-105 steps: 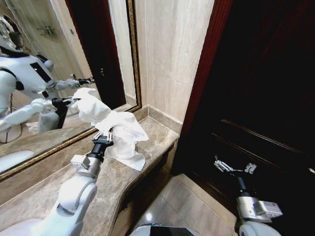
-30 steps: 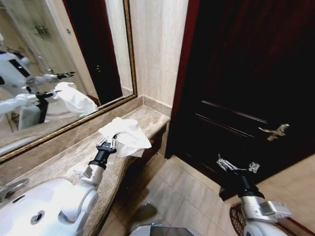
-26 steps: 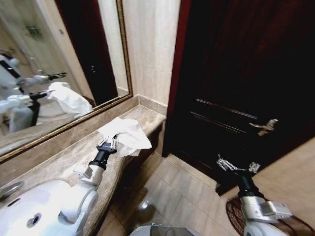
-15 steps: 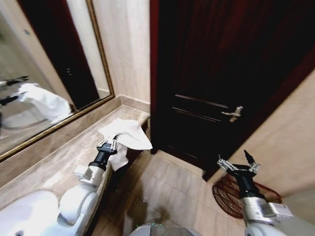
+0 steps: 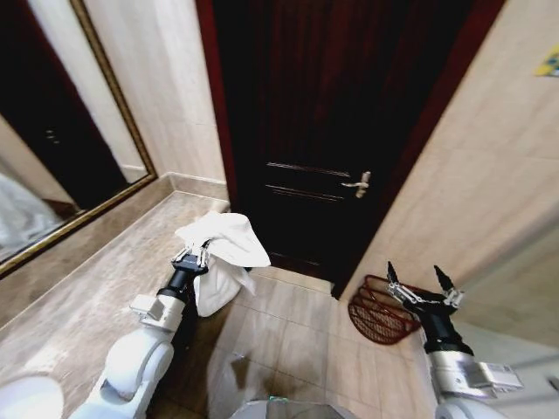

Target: Discard the used towel into the hamper.

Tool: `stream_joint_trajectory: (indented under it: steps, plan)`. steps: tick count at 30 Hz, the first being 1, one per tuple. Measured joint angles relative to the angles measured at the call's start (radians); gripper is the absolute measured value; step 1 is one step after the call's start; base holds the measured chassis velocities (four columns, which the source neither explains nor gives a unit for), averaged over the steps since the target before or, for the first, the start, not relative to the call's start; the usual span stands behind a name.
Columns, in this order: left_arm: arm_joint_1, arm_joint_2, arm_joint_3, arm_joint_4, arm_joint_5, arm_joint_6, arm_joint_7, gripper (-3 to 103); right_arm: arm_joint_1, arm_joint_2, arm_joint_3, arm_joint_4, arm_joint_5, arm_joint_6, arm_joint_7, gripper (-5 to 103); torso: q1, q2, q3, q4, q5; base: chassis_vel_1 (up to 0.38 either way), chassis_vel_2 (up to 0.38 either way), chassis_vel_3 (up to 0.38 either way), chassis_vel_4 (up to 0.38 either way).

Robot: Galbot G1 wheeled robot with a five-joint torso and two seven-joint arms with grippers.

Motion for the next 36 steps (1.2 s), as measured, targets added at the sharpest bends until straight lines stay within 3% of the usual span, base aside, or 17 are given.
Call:
stream_joint_trajectory:
  steps: [36]
  plan:
    - [-0.007, -0.008, 0.012, 0.019, 0.0, -0.02, 0.021, 7, -0.02, 0.0, -0.006, 0.0, -0.013, 0.035, -0.029, 100, 0.0, 0.0, 0.0, -0.0004, 0.0004, -0.052, -0.169, -0.168, -0.05]
